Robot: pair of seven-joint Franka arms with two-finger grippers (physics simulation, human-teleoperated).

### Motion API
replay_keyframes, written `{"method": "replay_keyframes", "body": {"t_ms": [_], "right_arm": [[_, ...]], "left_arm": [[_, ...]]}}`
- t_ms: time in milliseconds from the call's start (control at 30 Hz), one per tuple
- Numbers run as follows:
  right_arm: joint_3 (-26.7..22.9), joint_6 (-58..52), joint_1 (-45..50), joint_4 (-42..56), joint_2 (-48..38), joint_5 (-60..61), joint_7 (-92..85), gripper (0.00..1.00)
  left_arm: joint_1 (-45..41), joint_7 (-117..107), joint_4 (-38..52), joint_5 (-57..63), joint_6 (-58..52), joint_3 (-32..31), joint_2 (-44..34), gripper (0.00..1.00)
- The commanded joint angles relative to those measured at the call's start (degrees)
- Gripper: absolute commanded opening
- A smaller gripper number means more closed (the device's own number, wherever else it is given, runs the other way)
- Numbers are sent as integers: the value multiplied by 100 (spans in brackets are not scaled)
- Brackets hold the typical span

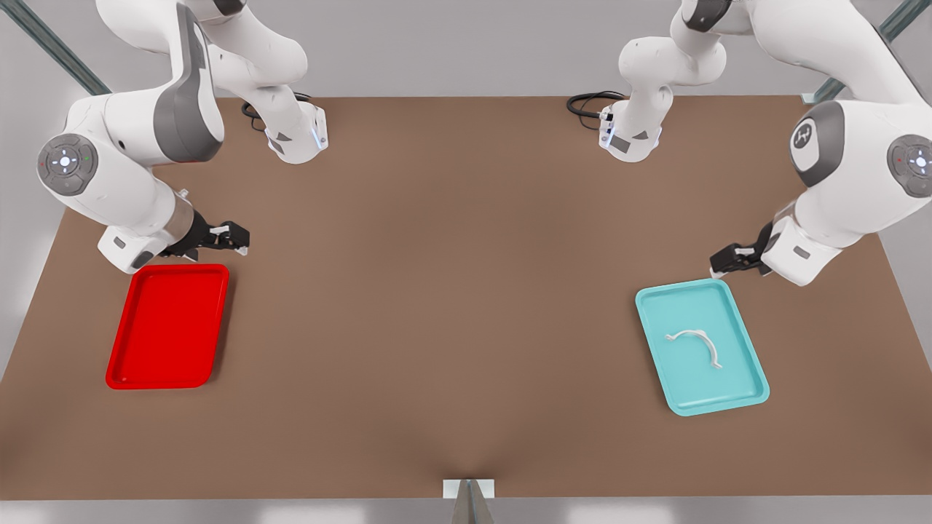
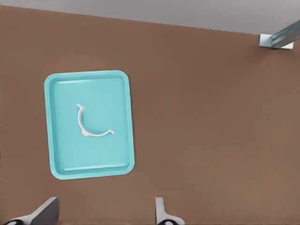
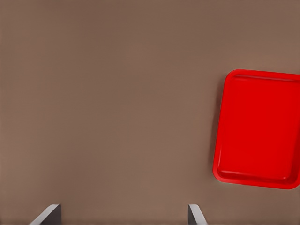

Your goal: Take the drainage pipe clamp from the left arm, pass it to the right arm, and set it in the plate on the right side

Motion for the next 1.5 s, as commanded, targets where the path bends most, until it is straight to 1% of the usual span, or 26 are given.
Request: {"method": "replay_keyframes", "body": {"t_ms": [0,33,67,133,233,300,433,467,667,800,900,933,967,1000,1033,1067,1167,1467], "right_arm": [[2,-21,3,4,-7,4,12,100],[2,-30,-6,4,-7,4,12,100],[-7,-21,-6,4,-7,4,12,100],[2,-21,3,13,-7,4,12,100],[2,-21,-6,13,-7,4,12,100],[2,-21,-6,13,-7,4,12,100],[-7,-21,-23,4,-7,4,3,100],[-7,-21,-23,4,-7,4,3,100],[-7,-21,-23,-5,-7,4,3,100],[-7,-21,-23,-5,-7,4,3,100],[-7,-21,-23,-5,-7,4,3,100],[-7,-21,-23,-5,-7,4,-6,100],[-7,-21,-58,-5,-7,4,3,100],[-7,-30,-67,-5,-7,4,-6,100],[-7,-21,-59,-5,-7,4,-6,100],[-7,-21,-59,-5,2,4,-6,100],[-7,-21,-67,-14,2,4,-67,100],[-7,-21,-94,-14,2,13,-111,100]], "left_arm": [[-3,688,13,100,-52,-3,70,100],[-3,662,22,100,167,6,211,100],[76,425,22,100,633,41,571,100],[94,-445,22,135,1319,322,1195,100],[498,-665,-66,-155,2488,375,1767,100],[551,-568,-1032,-155,3665,366,1785,100],[744,424,-2157,-155,4763,375,1723,100],[771,565,-2456,-155,5221,375,1723,100],[1140,1330,-2703,-182,5406,357,1820,100],[1122,1488,-2580,-392,5626,331,2180,100],[1105,1488,-2580,-410,5635,270,2294,100],[1105,1488,-2580,-410,5635,270,2330,98],[1105,1488,-2580,-410,5635,270,2347,90],[1105,1488,-2580,-410,5626,270,2382,74],[1105,1488,-2580,-410,5626,270,2391,64],[1114,1479,-2580,-410,5626,269,2400,58],[1140,1488,-2422,-480,5626,261,2619,58],[1131,1558,-2448,-524,5600,270,2681,53]]}}
